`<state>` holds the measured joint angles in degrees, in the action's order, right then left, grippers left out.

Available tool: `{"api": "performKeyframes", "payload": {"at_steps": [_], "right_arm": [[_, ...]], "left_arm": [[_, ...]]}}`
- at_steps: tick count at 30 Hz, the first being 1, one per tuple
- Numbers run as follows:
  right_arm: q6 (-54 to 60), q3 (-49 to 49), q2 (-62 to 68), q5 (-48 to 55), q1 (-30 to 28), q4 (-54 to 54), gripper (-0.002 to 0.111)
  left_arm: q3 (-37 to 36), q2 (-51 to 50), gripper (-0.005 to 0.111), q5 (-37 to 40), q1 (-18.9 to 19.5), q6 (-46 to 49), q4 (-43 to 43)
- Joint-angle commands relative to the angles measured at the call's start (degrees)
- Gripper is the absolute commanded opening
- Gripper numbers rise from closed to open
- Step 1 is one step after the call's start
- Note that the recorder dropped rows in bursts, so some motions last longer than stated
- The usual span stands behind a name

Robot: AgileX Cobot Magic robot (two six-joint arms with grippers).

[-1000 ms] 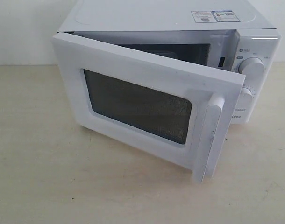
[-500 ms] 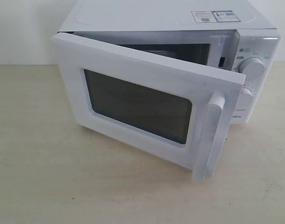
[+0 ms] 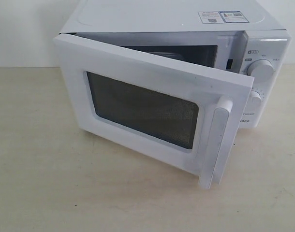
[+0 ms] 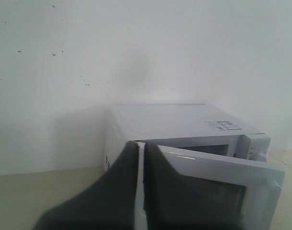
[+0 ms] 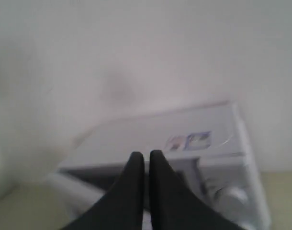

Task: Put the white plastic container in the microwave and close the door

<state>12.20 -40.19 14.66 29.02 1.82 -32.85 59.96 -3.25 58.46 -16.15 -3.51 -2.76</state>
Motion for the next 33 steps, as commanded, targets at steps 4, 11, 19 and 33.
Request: {"api": "performKeyframes", "payload": {"at_steps": [4, 11, 19, 33], "right_arm": [[23.2, 2.4, 12.2, 16.2, 1.5, -33.8, 0.0], [30.8, 2.4, 24.0, 20.4, 1.5, -34.2, 0.0], [36.1, 4.9, 37.8, 15.8, 2.3, -33.1, 0.0], [39.4, 6.1, 47.5, -9.8, 8.8, -32.6, 0.0]], "left_arm": [[0.1, 0.3, 0.004, 0.7, -0.4, -0.9, 0.3], [0.1, 0.3, 0.004, 2.4, -0.4, -0.9, 0.3], [-0.4, 0.3, 0.004, 2.7, -0.4, -0.9, 0.3], [-2.6, 0.3, 0.004, -1.2, -0.4, -2.5, -0.9]]}}
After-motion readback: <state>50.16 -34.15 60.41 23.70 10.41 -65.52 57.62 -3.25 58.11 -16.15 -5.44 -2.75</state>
